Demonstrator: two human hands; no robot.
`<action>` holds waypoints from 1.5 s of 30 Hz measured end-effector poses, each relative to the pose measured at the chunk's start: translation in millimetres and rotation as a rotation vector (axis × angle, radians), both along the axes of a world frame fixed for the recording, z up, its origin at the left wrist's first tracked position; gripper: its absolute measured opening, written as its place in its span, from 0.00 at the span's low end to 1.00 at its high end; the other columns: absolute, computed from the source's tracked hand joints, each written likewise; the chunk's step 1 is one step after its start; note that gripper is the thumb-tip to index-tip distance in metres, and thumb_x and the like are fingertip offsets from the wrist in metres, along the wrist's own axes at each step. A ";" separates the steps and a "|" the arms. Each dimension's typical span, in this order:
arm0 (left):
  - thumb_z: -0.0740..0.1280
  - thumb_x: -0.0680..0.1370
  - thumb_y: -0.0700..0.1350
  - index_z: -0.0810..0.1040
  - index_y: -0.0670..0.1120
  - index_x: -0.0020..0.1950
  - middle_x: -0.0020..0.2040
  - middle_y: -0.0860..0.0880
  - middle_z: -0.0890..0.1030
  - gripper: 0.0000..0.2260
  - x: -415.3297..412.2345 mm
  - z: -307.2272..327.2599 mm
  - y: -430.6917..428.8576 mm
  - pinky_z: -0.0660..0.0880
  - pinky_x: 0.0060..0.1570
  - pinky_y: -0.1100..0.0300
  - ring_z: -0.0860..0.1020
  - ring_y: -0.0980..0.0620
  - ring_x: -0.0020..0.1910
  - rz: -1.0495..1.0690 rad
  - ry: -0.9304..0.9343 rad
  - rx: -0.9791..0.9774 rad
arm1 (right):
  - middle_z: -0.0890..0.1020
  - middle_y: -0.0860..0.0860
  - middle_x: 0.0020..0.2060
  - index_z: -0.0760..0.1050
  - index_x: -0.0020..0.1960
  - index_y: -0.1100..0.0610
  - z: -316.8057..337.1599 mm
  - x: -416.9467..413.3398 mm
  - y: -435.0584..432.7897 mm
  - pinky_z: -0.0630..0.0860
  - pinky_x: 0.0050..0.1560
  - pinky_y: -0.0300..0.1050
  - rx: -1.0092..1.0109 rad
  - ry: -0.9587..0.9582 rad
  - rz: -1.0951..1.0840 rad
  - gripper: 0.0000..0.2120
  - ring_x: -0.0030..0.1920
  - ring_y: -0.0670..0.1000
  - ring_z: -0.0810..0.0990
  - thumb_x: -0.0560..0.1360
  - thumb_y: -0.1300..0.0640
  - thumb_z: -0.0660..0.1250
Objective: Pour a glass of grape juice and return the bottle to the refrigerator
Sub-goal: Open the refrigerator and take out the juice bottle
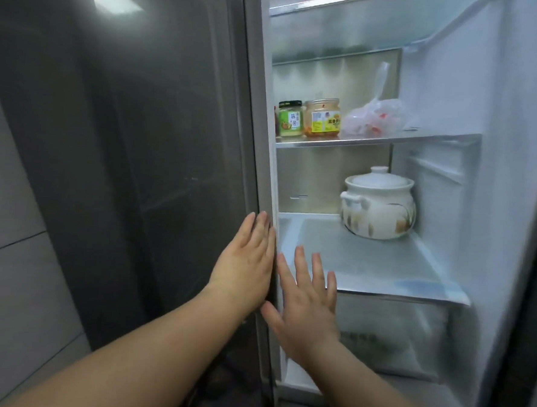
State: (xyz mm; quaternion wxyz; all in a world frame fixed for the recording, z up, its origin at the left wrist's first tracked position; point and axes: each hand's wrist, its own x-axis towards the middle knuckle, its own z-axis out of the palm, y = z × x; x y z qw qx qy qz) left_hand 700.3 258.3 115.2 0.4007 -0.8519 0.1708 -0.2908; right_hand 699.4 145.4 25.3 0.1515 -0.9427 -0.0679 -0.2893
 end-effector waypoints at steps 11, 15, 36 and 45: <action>0.44 0.82 0.48 0.34 0.32 0.69 0.77 0.32 0.40 0.26 -0.2 -0.8 -4.3 0.15 0.55 0.38 0.36 0.34 0.75 0.102 0.030 0.024 | 0.53 0.55 0.79 0.53 0.79 0.52 -20.7 37.6 19.3 0.46 0.72 0.59 0.027 -0.049 0.220 0.41 0.78 0.57 0.44 0.72 0.35 0.57; 0.43 0.82 0.48 0.36 0.33 0.70 0.76 0.32 0.39 0.26 -1.4 -2.6 -2.5 0.16 0.56 0.38 0.35 0.34 0.75 0.100 0.022 0.061 | 0.56 0.55 0.78 0.56 0.78 0.55 -24.1 42.5 20.3 0.50 0.70 0.60 0.021 -0.093 0.250 0.43 0.78 0.57 0.48 0.70 0.33 0.56; 0.59 0.78 0.47 0.66 0.44 0.75 0.75 0.45 0.65 0.25 -110.9 -29.0 92.1 0.48 0.72 0.40 0.61 0.45 0.75 -0.069 -0.364 -0.040 | 0.43 0.53 0.79 0.43 0.80 0.47 -63.8 -22.7 70.3 0.51 0.73 0.63 0.110 -0.475 0.684 0.45 0.78 0.60 0.47 0.72 0.29 0.57; 0.63 0.75 0.55 0.64 0.47 0.76 0.76 0.42 0.62 0.30 -160.8 -37.5 91.1 0.51 0.71 0.42 0.59 0.44 0.76 0.143 -0.605 -0.440 | 0.46 0.54 0.79 0.47 0.79 0.49 -48.4 -53.4 111.5 0.51 0.73 0.61 0.123 -0.536 0.764 0.43 0.79 0.57 0.45 0.72 0.31 0.57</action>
